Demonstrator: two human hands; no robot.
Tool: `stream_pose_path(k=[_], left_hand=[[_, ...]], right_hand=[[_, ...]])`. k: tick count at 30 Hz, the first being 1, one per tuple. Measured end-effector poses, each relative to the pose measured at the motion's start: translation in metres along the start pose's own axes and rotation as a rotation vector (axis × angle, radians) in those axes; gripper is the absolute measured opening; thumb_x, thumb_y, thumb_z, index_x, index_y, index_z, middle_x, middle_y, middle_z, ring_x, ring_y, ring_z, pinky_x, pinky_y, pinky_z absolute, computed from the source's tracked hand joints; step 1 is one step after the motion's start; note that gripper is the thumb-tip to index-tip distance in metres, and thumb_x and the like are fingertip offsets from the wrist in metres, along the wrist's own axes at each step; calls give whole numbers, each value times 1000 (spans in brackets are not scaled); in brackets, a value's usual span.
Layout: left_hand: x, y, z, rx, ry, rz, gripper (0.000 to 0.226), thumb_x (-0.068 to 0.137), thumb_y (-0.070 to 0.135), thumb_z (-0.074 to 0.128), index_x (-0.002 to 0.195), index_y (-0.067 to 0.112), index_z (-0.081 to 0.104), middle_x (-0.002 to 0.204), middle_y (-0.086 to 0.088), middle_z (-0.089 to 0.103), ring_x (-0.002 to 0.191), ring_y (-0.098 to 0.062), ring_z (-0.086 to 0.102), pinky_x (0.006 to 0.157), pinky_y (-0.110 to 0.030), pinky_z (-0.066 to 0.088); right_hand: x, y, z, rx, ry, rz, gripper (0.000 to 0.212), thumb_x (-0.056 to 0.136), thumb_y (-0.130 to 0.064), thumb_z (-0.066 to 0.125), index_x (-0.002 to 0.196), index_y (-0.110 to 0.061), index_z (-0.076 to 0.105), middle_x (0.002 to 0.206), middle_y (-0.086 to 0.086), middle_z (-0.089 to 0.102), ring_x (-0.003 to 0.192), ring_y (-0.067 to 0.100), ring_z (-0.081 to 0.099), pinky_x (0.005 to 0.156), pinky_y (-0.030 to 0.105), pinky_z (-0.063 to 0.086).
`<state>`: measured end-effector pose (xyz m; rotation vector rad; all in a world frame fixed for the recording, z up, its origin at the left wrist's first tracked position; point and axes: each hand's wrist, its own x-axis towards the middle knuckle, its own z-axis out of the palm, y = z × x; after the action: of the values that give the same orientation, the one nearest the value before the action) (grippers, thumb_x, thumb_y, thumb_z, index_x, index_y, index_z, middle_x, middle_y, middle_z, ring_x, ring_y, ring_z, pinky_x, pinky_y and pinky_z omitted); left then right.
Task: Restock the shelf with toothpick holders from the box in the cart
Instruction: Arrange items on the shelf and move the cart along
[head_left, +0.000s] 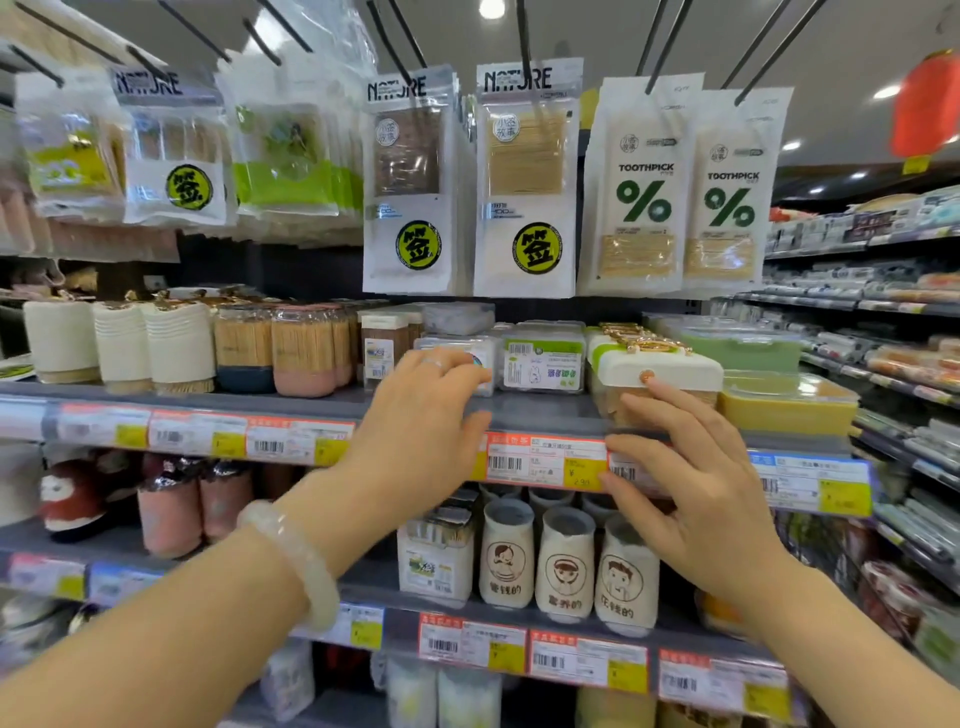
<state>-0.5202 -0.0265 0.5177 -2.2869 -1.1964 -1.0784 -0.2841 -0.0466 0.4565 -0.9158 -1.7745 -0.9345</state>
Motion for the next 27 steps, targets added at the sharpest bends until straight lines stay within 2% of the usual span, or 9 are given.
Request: stream_pose_path(k=[2, 4, 8, 12, 15, 21, 23, 27], left_hand=[[23, 6, 9, -10, -86, 2, 38, 92, 15, 53, 130, 8, 53, 135, -8, 50, 126, -28, 41, 104, -33, 30], [48, 11, 24, 13, -182, 25, 40, 94, 11, 50, 134, 8, 47, 140, -7, 44, 130, -24, 35, 106, -31, 27], [95, 20, 47, 76, -383, 39, 44, 94, 13, 52, 136, 7, 42, 143, -10, 39, 131, -27, 38, 107, -37, 35], [123, 24, 57, 58, -496, 58, 52, 89, 12, 59, 137, 15, 42, 137, -9, 47, 121, -27, 49, 99, -39, 45], [128, 23, 61, 133, -483, 102, 58, 87, 16, 62, 140, 19, 39, 135, -7, 49, 121, -26, 48, 99, -41, 44], [118, 21, 55, 360, -341, 226, 63, 91, 23, 59, 145, 21, 28, 143, -6, 40, 131, -27, 35, 102, -41, 34], [117, 20, 52, 382, -312, 240, 64, 92, 24, 57, 146, 22, 24, 144, -6, 39, 131, -27, 35, 102, -40, 33], [117, 20, 52, 376, -275, 236, 61, 91, 24, 59, 145, 23, 29, 140, -5, 45, 126, -26, 42, 100, -38, 36]], right_hand=[[0, 1, -1, 8, -8, 0, 27, 85, -31, 60, 93, -8, 73, 120, 13, 62, 127, 28, 46, 102, 45, 39], [0, 2, 0, 6, -7, -1, 27, 85, -31, 61, 93, -8, 73, 119, 13, 63, 127, 28, 46, 101, 46, 41], [0, 3, 0, -2, -8, -3, 25, 85, -31, 61, 93, -10, 73, 121, 11, 62, 128, 27, 45, 103, 42, 39], [-2, 4, 2, -9, -5, -10, 23, 85, -31, 61, 93, -12, 73, 121, 9, 62, 129, 25, 43, 106, 37, 36], [-2, 5, 3, -17, -12, -16, 23, 85, -31, 62, 94, -12, 72, 122, 10, 62, 130, 26, 43, 104, 40, 38], [-3, 3, 4, -33, -1, -29, 23, 85, -30, 62, 94, -11, 72, 122, 11, 62, 128, 26, 44, 101, 46, 40], [-2, 3, 4, -36, 1, -31, 23, 84, -30, 62, 94, -12, 72, 122, 11, 62, 129, 26, 44, 101, 46, 40], [-3, 3, 4, -36, 1, -30, 23, 84, -31, 62, 95, -12, 71, 123, 11, 62, 129, 26, 44, 101, 46, 40]])
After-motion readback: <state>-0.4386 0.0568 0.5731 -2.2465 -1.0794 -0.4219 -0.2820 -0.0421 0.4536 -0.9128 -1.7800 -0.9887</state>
